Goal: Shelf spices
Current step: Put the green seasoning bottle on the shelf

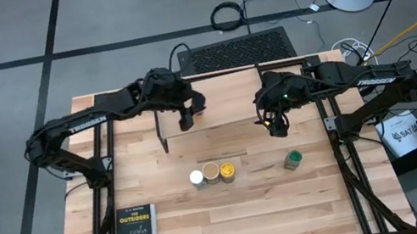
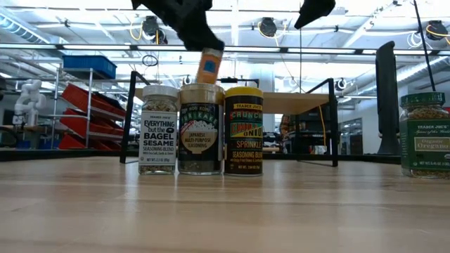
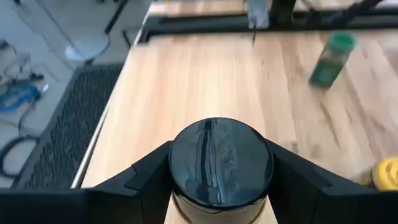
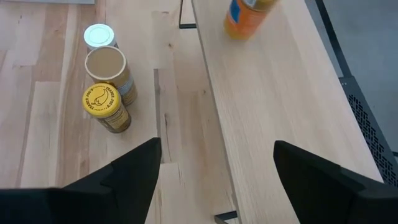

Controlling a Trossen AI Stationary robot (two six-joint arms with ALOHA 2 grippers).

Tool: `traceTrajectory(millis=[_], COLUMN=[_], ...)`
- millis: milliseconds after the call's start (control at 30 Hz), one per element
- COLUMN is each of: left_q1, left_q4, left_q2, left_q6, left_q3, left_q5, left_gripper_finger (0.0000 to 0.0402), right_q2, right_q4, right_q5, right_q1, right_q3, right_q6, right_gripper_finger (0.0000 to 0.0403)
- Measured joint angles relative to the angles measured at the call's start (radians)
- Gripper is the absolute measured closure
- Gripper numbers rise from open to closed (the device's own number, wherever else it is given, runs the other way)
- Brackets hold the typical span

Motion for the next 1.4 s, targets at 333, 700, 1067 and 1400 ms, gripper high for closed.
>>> traceTrajectory(millis=[333,700,1067,1400], left_q1=[0.06,0.128,0.178,0.239], left_q4=[-0.002,0.017,0.026,0.236], left_q2=[-0.001,-0.058,-0.107,-0.111], left_q6=[0.018,0.018,0.011,-0.032], left_q3=[-0.026,-0.053,-0.059,-0.172], left_q5=[0.009,0.143,0.25,0.338], left_gripper_finger=[0.018,0.018,0.018,0.018], right_q2=[0.0,0.0,0.0,0.0], right_q4=[-0.001,-0.014,-0.016,-0.014], right_q5=[-0.001,-0.005,-0.005,0.0], right_q1=[0.0,0.022,0.069,0.098], right_q3=[0.0,0.0,-0.001,-0.001], right_q6=[0.024,0.044,0.074,0.09], right_gripper_finger=[0.0106,0.0106,0.0106,0.0106])
